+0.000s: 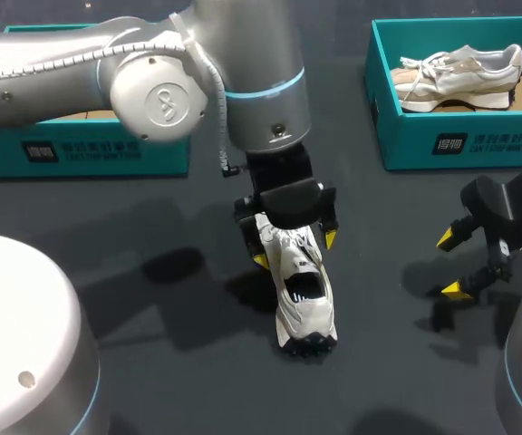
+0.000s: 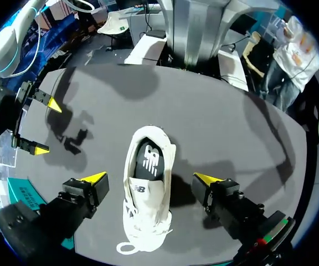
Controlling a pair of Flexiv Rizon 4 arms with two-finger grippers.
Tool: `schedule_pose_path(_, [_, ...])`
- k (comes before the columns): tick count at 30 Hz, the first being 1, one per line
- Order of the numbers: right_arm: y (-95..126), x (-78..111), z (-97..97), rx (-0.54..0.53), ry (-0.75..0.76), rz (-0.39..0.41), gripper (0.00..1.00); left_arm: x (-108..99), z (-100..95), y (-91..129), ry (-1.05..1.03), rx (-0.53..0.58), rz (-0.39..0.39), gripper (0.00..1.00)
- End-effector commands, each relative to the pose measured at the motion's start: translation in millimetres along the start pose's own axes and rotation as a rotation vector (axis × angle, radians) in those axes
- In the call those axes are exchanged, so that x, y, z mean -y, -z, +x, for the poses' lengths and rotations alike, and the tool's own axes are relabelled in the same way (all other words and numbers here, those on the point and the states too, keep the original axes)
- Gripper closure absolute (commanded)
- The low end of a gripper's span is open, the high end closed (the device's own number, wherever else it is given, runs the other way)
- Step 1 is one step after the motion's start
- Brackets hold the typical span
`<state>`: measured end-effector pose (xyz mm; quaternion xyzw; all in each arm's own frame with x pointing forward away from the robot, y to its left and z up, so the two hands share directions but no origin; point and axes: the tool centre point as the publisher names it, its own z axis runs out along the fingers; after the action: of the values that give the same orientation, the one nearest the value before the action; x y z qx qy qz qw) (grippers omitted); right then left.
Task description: Take the shoe out of the shoebox, open the shoe tongue, remove and reinsert the insole, then place the shoe into the shoebox
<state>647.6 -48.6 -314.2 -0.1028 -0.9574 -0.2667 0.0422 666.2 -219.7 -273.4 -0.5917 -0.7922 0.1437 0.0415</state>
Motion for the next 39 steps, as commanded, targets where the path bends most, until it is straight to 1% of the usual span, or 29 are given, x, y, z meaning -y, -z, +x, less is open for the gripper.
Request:
schedule_pose_path(1, [0.1,0.3,1.8,0.003,0.0,0.001,0.0,2.3,0.4,-3.3,0.079,0.013,-0.013,0.0])
schedule_pose_path(2, [0.1,0.3,1.8,0.003,0.0,0.001,0.0,6.6,3.1,-5.1,0.125,0.025,-0.02,0.0])
schedule_pose_path(4, [0.1,0.3,1.8,0.003,0.0,0.001,0.0,15.4,6.8,-5.1,0.291,0.033,0.009,0.0])
schedule_pose_path(5, [0.1,0.3,1.8,0.003,0.0,0.001,0.0,22.5,9.5,-3.4,0.381,0.045,-0.002,0.0])
schedule_pose_path(6, [0.1,0.3,1.8,0.003,0.0,0.001,0.0,32.5,12.9,-1.5,0.478,0.055,-0.041,0.0])
schedule_pose_path(7, [0.1,0.3,1.8,0.003,0.0,0.001,0.0,38.5,16.5,3.9,0.536,0.092,-0.104,0.0])
schedule_pose_path(17, [0.1,0.3,1.8,0.003,0.0,0.001,0.0,38.5,16.5,3.9,0.536,0.092,-0.104,0.0])
schedule_pose_path(19, [0.1,0.3,1.8,0.003,0.0,0.001,0.0,41.1,14.7,-2.8,0.628,0.125,-0.096,0.0])
schedule_pose_path(20, [0.1,0.3,1.8,0.003,0.0,0.001,0.0,45.2,14.2,-7.5,0.684,0.159,-0.102,0.0])
schedule_pose_path(21, [0.1,0.3,1.8,0.003,0.0,0.001,0.0,48.1,12.4,-9.4,0.782,0.201,-0.149,0.0])
schedule_pose_path(23, [0.1,0.3,1.8,0.003,0.0,0.001,0.0,53.6,11.0,-8.5,0.911,0.28,-0.228,0.0])
schedule_pose_path(34, [0.1,0.3,1.8,0.003,0.0,0.001,0.0,53.6,11.0,-8.5,0.911,0.28,-0.228,0.0])
schedule_pose_path(37, [0.1,0.3,1.8,0.003,0.0,0.001,0.0,55.5,6.2,-14.5,1.022,0.249,-0.185,0.0])
schedule_pose_path(39, [0.1,0.3,1.8,0.003,0.0,0.001,0.0,57.1,4.1,-18.6,1.088,0.242,-0.184,0.0])
